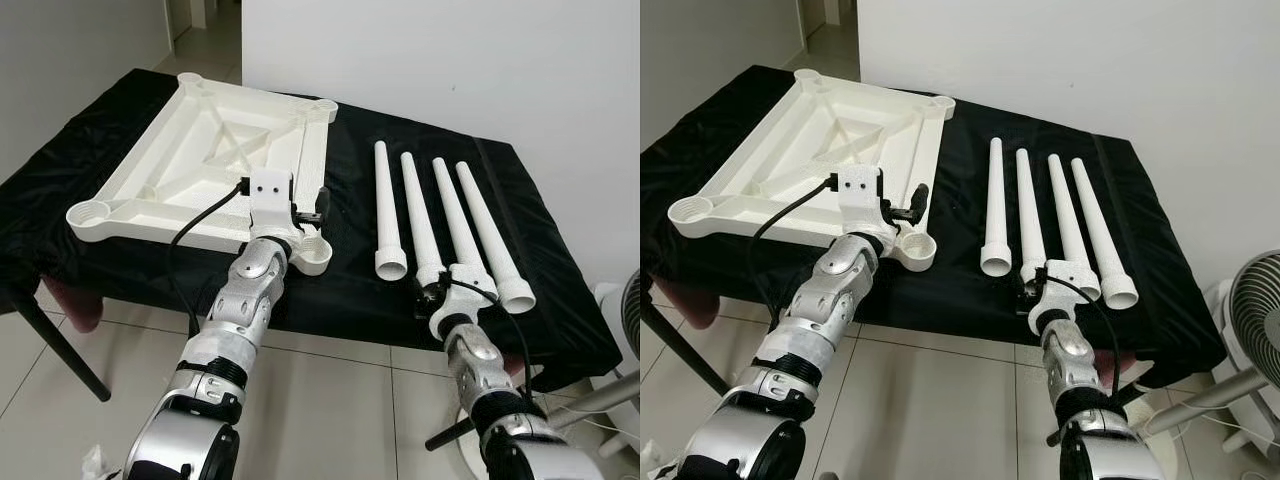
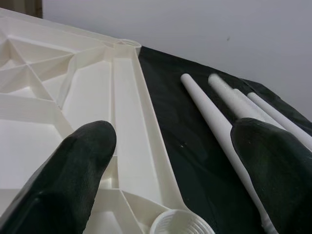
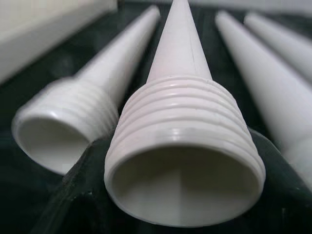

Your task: Building children table

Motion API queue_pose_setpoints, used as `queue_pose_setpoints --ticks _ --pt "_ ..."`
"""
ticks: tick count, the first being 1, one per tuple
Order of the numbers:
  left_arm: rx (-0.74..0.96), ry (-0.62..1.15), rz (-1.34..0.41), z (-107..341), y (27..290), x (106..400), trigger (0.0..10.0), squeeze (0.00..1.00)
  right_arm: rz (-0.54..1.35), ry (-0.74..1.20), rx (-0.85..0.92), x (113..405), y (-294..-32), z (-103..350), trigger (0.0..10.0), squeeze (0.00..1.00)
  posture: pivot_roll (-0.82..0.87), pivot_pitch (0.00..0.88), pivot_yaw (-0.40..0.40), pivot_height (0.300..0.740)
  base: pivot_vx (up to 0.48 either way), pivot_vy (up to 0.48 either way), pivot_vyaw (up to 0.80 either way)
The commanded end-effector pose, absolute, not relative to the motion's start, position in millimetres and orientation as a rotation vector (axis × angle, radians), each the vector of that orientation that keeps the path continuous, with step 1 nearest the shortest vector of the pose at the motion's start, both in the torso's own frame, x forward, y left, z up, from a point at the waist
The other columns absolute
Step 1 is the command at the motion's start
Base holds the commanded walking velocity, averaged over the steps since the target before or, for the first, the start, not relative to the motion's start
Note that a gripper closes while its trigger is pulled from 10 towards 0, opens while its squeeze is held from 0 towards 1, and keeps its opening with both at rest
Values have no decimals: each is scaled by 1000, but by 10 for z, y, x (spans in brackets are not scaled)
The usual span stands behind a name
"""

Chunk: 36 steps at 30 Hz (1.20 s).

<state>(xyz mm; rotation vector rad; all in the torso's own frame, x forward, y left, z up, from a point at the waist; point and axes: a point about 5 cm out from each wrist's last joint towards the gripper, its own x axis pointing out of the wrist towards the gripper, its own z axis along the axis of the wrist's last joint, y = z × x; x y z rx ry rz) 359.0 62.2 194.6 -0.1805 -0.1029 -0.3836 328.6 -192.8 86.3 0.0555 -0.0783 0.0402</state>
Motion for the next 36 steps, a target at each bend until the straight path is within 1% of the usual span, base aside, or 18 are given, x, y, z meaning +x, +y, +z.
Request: queue_pose_setpoints --ticks 1,3,7,9,12,13,15,17,19,22,23,24,25,26,27,29,30,36 --pt "-155 -130 -776 1980 409 3452 10000 0 50 -175 33 3287 -1938 996 10000 0 -22 0 -87 740 0 0 0" --pt "-239 -65 -870 1972 365 3403 10000 0 69 -243 -19 3250 -1903 1070 10000 0 -22 0 -85 740 0 0 0" --pt "-280 -24 -953 1989 328 3371 10000 0 102 -270 -38 3235 -1857 1108 10000 0 -21 0 -82 740 0 0 0" --pt "-331 26 -1024 2063 299 3376 10000 0 168 -297 -50 3221 -1768 1147 10000 0 -19 0 -78 740 0 0 0" --pt "-360 59 -1056 2098 288 3373 10000 0 199 -312 -58 3209 -1726 1165 10000 0 -19 0 -78 740 0 0 0" --pt "-394 77 -1107 2160 276 3361 10000 0 240 -322 -72 3206 -1663 1185 10000 0 -19 0 -72 740 0 0 0" --pt "-394 77 -1107 2160 276 3361 10000 0 240 -322 -72 3206 -1663 1185 10000 0 -19 0 -72 740 0 0 0" --pt "-476 109 -1207 2298 249 3342 10000 0 337 -333 -109 3191 -1528 1211 10000 0 -18 0 -68 740 0 0 0" --pt "-476 109 -1207 2298 249 3342 10000 0 337 -333 -109 3191 -1528 1211 10000 0 -18 0 -68 740 0 0 0" --pt "-515 142 -1328 2379 228 3264 10000 0 419 -314 -149 3158 -1427 1175 10000 0 -13 0 -72 740 0 0 0" --pt "-515 142 -1328 2379 228 3264 10000 0 419 -314 -149 3158 -1427 1175 10000 0 -13 0 -72 740 0 0 0" --pt "-521 166 -1352 2370 216 3238 10000 267 435 -306 -141 3152 -1403 1161 10000 0 -9 0 -71 740 0 0 0" --pt "-521 166 -1352 2370 216 3238 10000 267 435 -306 -141 3152 -1403 1161 10000 0 -9 0 -71 740 0 0 0" --pt "-538 187 -1332 2357 211 3256 10000 435 446 -304 -141 3151 -1376 1160 10000 0 -9 0 -71 740 0 0 0" --pt "-557 211 -1320 2348 206 3272 10000 157 463 -306 -146 3147 -1345 1164 10000 0 -9 0 -71 740 0 0 0" --pt "-572 233 -1313 2348 206 3278 10000 157 477 -308 -150 3141 -1324 1168 10000 0 -9 0 -71 740 0 0 0" --pt "-578 243 -1311 2357 209 3289 10000 0 489 -310 -153 3139 -1302 1175 10000 0 -7 0 -71 740 0 0 0" --pt "-572 283 -1268 2369 212 3369 10000 0 534 -330 -187 3121 -1212 1210 10000 0 -7 0 -70 740 0 0 0"
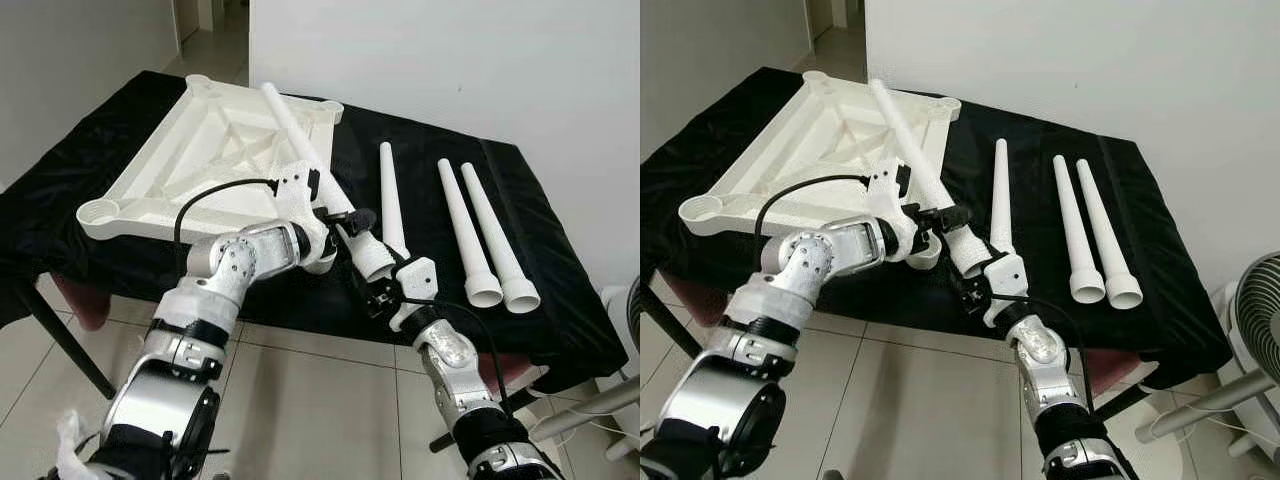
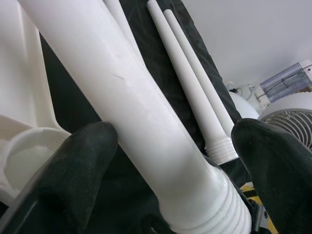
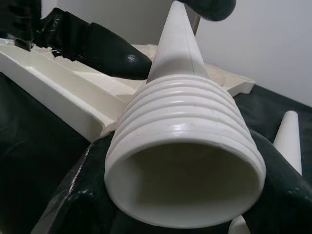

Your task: Building children table

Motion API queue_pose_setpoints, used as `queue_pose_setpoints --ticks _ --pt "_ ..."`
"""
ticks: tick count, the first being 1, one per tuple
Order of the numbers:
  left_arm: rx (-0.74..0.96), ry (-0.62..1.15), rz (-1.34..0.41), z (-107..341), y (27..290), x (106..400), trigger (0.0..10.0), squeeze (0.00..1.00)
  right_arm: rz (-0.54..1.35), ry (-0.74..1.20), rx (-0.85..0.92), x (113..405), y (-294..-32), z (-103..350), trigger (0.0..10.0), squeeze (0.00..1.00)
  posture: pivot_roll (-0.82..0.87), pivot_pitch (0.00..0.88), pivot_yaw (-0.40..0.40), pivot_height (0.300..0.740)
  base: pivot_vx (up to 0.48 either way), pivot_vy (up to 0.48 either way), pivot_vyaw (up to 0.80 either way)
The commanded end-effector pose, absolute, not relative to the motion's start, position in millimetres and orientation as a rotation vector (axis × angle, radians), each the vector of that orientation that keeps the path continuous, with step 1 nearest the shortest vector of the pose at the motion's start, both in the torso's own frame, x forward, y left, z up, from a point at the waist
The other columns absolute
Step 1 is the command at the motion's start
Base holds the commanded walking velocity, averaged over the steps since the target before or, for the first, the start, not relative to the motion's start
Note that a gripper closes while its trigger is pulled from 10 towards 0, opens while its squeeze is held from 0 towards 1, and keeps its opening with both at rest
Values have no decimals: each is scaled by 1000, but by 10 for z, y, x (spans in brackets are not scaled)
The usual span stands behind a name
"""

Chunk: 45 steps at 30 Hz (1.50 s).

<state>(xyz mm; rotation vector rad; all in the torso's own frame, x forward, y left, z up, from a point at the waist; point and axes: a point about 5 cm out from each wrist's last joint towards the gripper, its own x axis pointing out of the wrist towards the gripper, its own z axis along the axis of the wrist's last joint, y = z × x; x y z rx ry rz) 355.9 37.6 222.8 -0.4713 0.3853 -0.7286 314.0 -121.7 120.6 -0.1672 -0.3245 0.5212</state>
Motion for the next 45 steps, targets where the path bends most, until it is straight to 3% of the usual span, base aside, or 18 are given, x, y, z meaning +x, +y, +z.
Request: queue_pose_setpoints --ticks 1,19,27,38,39,40,41,42,43,44,45 --pt "-567 287 -1261 2365 212 3379 10000 0 541 -333 -192 3117 -1202 1214 10000 0 -7 0 -69 740 0 0 0" --pt "-624 310 -1052 2426 350 3708 10000 0 519 -415 -285 2915 -1109 1181 10000 0 -23 0 -49 740 0 0 0" --pt "-683 223 -899 2731 617 3959 10000 0 530 -397 -308 2721 -1156 1068 10000 0 -32 0 -41 740 0 0 0" --pt "-762 255 -933 2749 584 3966 10000 0 543 -415 -346 2716 -1169 1098 10000 0 -35 0 -32 740 0 0 0" --pt "-767 273 -940 2728 555 3960 9020 0 548 -421 -355 2725 -1162 1116 10000 0 -34 0 -34 740 0 0 0" --pt "-767 273 -940 2728 555 3960 9020 0 548 -421 -355 2725 -1162 1116 10000 0 -34 0 -34 740 0 0 0" --pt "-769 283 -951 2717 537 3954 7373 0 557 -435 -366 2724 -1153 1134 10000 0 -34 0 -32 740 0 0 0" --pt "-771 294 -949 2707 526 3954 8824 0 561 -442 -375 2723 -1147 1146 10000 0 -34 0 -32 740 0 0 0" --pt "-773 301 -948 2700 519 3954 8824 0 563 -446 -380 2722 -1143 1155 10000 0 -34 0 -32 740 0 0 0" --pt "-757 312 -940 2665 511 3955 10000 0 576 -461 -390 2717 -1120 1175 10000 0 -34 0 -32 740 0 0 0" --pt "-745 319 -934 2640 507 3956 10000 0 585 -470 -396 2714 -1103 1188 10000 0 -34 0 -32 740 0 0 0"
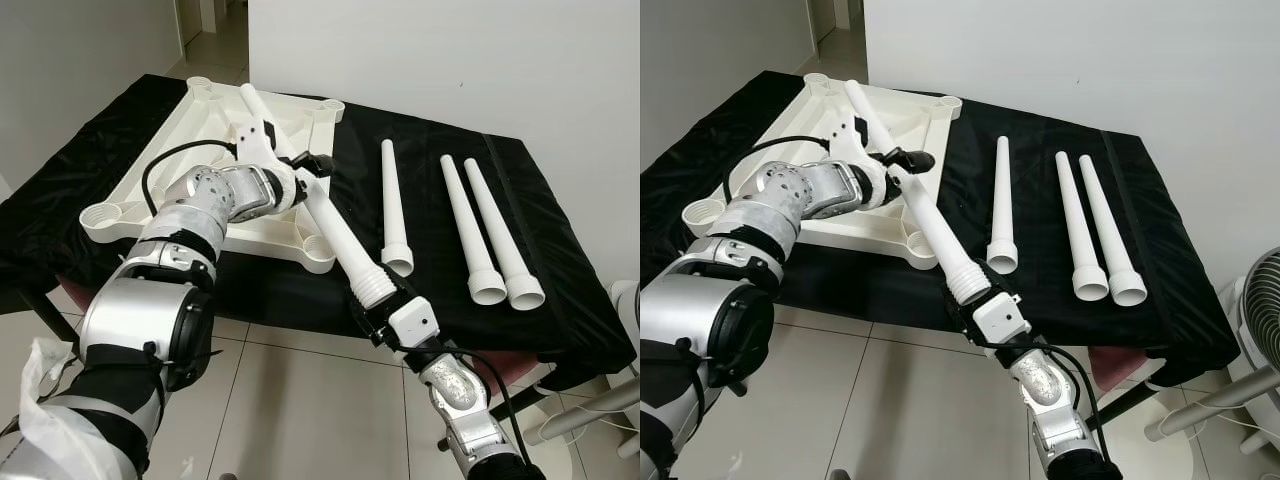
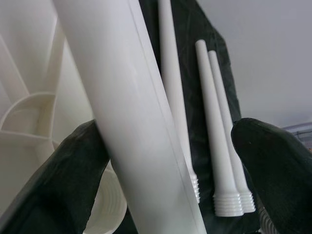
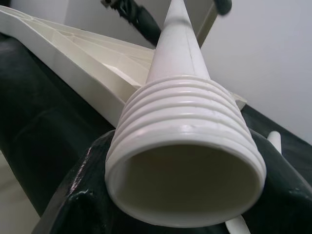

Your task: Building children table

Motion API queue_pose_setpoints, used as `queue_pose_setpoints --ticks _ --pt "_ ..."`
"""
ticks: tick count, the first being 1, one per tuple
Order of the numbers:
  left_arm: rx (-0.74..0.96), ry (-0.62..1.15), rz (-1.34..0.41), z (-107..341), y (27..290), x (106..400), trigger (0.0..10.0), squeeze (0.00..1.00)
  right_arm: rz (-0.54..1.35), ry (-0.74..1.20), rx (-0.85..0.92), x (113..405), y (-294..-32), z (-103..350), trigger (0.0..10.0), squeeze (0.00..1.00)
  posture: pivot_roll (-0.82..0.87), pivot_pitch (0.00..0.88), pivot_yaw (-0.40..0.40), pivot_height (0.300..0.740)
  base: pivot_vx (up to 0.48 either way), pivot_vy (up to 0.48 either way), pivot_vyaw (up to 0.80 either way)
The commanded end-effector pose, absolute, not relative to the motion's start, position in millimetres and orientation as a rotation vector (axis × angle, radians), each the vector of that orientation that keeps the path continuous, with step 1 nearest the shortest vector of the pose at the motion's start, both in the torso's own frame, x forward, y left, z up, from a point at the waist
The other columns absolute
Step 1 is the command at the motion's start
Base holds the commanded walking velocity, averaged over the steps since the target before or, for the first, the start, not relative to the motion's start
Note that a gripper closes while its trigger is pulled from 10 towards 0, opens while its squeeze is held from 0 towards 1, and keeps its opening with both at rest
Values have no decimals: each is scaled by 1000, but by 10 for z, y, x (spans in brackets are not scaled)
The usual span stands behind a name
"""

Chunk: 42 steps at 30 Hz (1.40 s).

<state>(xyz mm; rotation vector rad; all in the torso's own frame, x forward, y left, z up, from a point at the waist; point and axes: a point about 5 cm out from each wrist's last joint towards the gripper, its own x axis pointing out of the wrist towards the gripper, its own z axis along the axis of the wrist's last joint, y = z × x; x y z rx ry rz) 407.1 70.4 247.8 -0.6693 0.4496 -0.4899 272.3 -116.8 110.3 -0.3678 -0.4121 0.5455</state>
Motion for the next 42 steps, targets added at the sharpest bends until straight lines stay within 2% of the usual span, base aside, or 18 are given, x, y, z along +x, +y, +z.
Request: queue_pose_setpoints --ticks 1,9,10,12,13,14,15,16,17,20,21,22,23,24,38,41,42 --pt "-745 329 -919 2609 505 3962 10000 0 600 -475 -407 2706 -1080 1192 10000 0 -36 0 -31 740 0 0 0" --pt "-753 352 -887 2536 484 3970 10000 0 636 -486 -444 2677 -1022 1180 10000 0 -38 0 -32 740 0 0 0" --pt "-754 345 -885 2543 488 3974 8078 0 632 -481 -444 2680 -1029 1173 10000 0 -39 0 -31 740 0 0 0" --pt "-760 337 -877 2557 499 3982 8078 0 625 -472 -439 2686 -1042 1163 10000 0 -39 0 -31 740 0 0 0" --pt "-763 328 -864 2579 522 3996 7569 0 619 -462 -441 2688 -1067 1142 10000 0 -38 0 -31 740 0 0 0" --pt "-766 323 -855 2594 539 4006 7569 0 614 -455 -444 2688 -1084 1127 10000 0 -38 0 -31 740 0 0 0" --pt "-769 317 -837 2612 571 4021 8431 0 610 -448 -448 2684 -1102 1109 10000 0 -38 0 -32 740 0 0 0" --pt "-769 317 -837 2612 571 4021 8431 0 610 -448 -448 2684 -1102 1109 10000 0 -38 0 -32 740 0 0 0" --pt "-770 310 -825 2628 603 4034 10000 0 610 -442 -452 2678 -1112 1096 10000 0 -39 0 -31 740 0 0 0" --pt "-777 297 -815 2656 647 4049 10000 0 609 -436 -457 2668 -1121 1080 10000 0 -39 0 -30 740 0 0 0" --pt "-780 295 -808 2662 658 4054 8392 0 611 -433 -463 2664 -1123 1069 10000 0 -39 0 -30 740 0 0 0" --pt "-782 291 -805 2668 665 4058 4000 0 611 -431 -465 2662 -1125 1060 10000 0 -37 0 -29 740 0 0 0" --pt "-782 291 -805 2668 665 4058 4000 0 611 -431 -465 2662 -1125 1060 10000 0 -37 0 -29 740 0 0 0" --pt "-785 288 -802 2673 669 4061 0 0 612 -428 -467 2662 -1125 1054 10000 0 -37 0 -29 740 0 0 0" --pt "-804 267 -802 2728 677 4073 0 0 599 -413 -447 2695 -1137 1049 10000 0 -32 0 -27 740 0 0 0" --pt "-750 234 -767 2738 710 4100 0 0 579 -382 -375 2720 -1158 1053 10000 0 -32 0 -27 740 0 0 0" --pt "-770 232 -758 2748 723 4105 0 0 585 -336 -307 2749 -1173 1044 10000 1000 -30 0 -28 740 0 0 0"
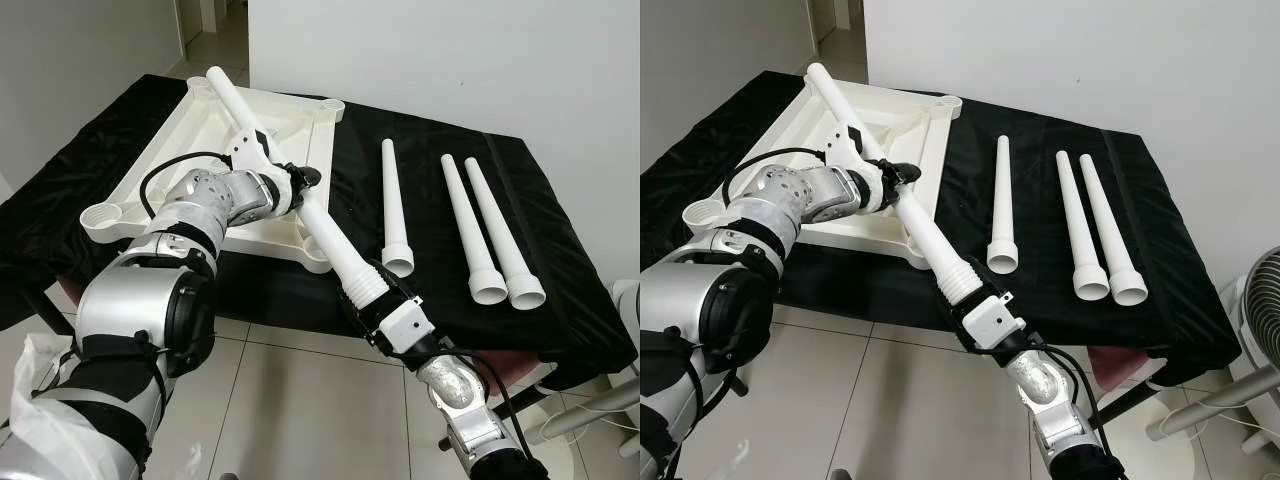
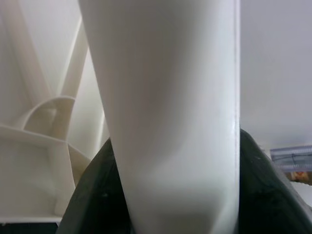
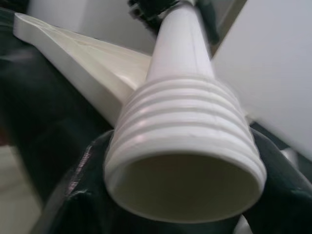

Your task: Building children table

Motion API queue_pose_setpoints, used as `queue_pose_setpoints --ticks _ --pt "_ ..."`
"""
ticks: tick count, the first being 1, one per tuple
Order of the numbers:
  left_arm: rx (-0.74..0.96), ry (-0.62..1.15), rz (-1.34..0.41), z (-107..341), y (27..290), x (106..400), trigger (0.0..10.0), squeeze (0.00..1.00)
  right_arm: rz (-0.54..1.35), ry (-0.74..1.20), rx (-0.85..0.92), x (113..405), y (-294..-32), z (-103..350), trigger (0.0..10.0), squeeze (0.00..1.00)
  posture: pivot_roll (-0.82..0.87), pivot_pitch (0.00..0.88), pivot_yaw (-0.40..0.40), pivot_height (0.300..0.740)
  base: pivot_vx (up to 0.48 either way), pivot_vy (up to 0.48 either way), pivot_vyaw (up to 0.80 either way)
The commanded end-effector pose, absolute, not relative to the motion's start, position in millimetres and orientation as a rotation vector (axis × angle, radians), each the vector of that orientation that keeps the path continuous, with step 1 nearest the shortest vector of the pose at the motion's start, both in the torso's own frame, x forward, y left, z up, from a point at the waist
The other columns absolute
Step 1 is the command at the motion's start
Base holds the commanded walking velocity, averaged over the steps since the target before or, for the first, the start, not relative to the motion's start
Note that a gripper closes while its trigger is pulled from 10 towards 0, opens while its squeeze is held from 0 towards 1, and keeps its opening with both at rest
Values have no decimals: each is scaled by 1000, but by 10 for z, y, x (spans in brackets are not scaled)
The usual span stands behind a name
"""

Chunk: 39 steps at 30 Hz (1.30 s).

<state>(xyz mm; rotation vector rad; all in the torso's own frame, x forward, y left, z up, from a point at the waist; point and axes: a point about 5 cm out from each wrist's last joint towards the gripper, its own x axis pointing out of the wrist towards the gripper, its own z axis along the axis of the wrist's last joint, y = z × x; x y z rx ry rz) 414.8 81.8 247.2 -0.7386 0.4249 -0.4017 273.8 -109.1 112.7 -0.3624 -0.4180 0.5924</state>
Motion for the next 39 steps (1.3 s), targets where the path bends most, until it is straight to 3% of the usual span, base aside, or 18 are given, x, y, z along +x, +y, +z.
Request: queue_pose_setpoints --ticks 1,5,6,7,8,13,14,15,24,34,39 --pt "-781 231 -750 2754 733 4109 0 0 592 -296 -244 2774 -1186 1036 10000 1000 -30 0 -28 740 0 0 0" --pt "-788 226 -730 2769 757 4120 0 0 562 -299 -222 2810 -1210 1073 10000 1000 -29 0 -29 740 0 0 0" --pt "-782 215 -734 2790 759 4122 3412 0 550 -288 -200 2825 -1214 1077 10000 1000 -30 0 -30 740 0 0 0" --pt "-782 215 -734 2790 759 4122 3412 0 550 -288 -200 2825 -1214 1077 10000 1000 -30 0 -30 740 0 0 0" --pt "-772 177 -733 2860 764 4132 10000 0 521 -246 -173 2872 -1240 1084 10000 1000 -26 0 -36 740 0 0 0" --pt "-730 123 -731 2989 765 4141 10000 0 495 -245 -120 2920 -1277 1196 10000 1000 -27 0 -41 740 0 0 0" --pt "-692 72 -739 3065 764 4142 10000 0 493 -241 -127 2941 -1301 1251 10000 729 -26 0 -47 740 0 0 0" --pt "-630 -10 -743 3179 763 4138 10000 0 500 -226 -144 2962 -1330 1317 10000 0 -28 0 -53 740 0 0 0" --pt "-482 -258 -690 3464 770 4098 10000 0 553 -217 -249 3003 -1258 1494 10000 0 -29 0 -77 740 0 0 0" --pt "-401 -337 -670 3539 698 4052 10000 0 559 -208 -288 3013 -1189 1551 10000 0 -22 0 -84 740 0 0 0" --pt "-261 -479 -673 3553 336 3829 10000 0 509 -275 -272 3180 -1006 1887 10000 0 -5 0 -92 740 0 0 0"
